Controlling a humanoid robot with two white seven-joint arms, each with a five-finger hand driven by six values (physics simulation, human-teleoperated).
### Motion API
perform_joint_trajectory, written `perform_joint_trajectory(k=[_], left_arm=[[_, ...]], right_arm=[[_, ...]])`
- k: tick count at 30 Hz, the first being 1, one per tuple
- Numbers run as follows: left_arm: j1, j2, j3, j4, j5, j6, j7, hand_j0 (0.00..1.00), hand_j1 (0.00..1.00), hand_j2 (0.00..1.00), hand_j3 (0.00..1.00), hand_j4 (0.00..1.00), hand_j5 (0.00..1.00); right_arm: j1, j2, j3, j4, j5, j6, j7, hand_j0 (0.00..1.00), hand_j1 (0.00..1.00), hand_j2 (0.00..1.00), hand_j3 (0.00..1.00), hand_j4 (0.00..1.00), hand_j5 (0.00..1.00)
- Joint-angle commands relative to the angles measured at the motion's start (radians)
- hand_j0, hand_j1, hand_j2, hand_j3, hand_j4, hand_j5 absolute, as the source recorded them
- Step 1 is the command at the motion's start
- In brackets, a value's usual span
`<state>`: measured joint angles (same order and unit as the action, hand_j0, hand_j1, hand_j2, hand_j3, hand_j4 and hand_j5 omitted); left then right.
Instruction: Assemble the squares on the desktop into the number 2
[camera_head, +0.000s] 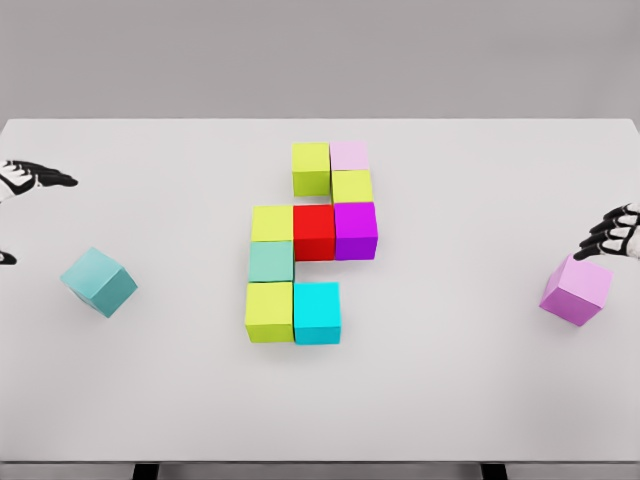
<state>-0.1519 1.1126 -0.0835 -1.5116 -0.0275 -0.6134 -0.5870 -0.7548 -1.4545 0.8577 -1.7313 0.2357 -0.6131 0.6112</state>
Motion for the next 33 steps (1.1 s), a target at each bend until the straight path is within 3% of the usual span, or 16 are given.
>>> perform_joint_trajectory(k=[1,5,14,18,31,32,33], left_arm=[[0.0,0.047,-0.028,-0.018,0.055,0.002,-0.024,1.0,1.0,1.0,1.0,1.0,1.0],[-0.006,0.036,-0.104,-0.044,0.003,0.002,-0.024,1.0,1.0,1.0,1.0,1.0,1.0],[-0.008,-0.008,-0.108,-0.088,-0.13,0.002,-0.024,1.0,1.0,1.0,1.0,1.0,1.0],[-0.008,-0.023,-0.111,-0.088,-0.137,0.002,-0.024,1.0,1.0,1.0,1.0,1.0,1.0],[-0.012,-0.074,-0.157,-0.042,-0.127,0.002,-0.024,0.99,0.99,0.99,0.99,0.99,0.99],[-0.012,-0.074,-0.157,-0.032,-0.121,0.002,-0.024,0.99,0.99,0.99,0.99,0.99,0.99],[-0.012,-0.074,-0.157,-0.021,-0.103,0.002,-0.024,0.99,0.99,0.99,0.99,0.99,0.99]], right_arm=[[0.0,0.043,0.02,0.006,0.008,0.002,0.0,1.0,1.0,1.0,1.0,1.0,1.0],[-0.001,0.106,0.044,0.006,0.013,0.002,0.0,1.0,1.0,1.0,1.0,1.0,1.0],[0.0,0.175,0.077,0.082,0.088,0.002,0.0,1.0,1.0,1.0,1.0,1.0,1.0],[0.0,0.217,0.086,0.136,0.117,0.002,0.0,1.0,1.0,1.0,1.0,1.0,1.0],[0.0,0.273,0.112,0.214,0.16,0.002,0.0,1.0,1.0,1.0,1.0,1.0,1.0],[0.0,0.272,0.112,0.214,0.16,0.002,0.0,0.97,0.97,0.97,0.97,0.97,0.97],[0.0,0.272,0.112,0.214,0.162,0.002,0.0,0.84,0.84,0.84,0.84,0.84,0.84]])
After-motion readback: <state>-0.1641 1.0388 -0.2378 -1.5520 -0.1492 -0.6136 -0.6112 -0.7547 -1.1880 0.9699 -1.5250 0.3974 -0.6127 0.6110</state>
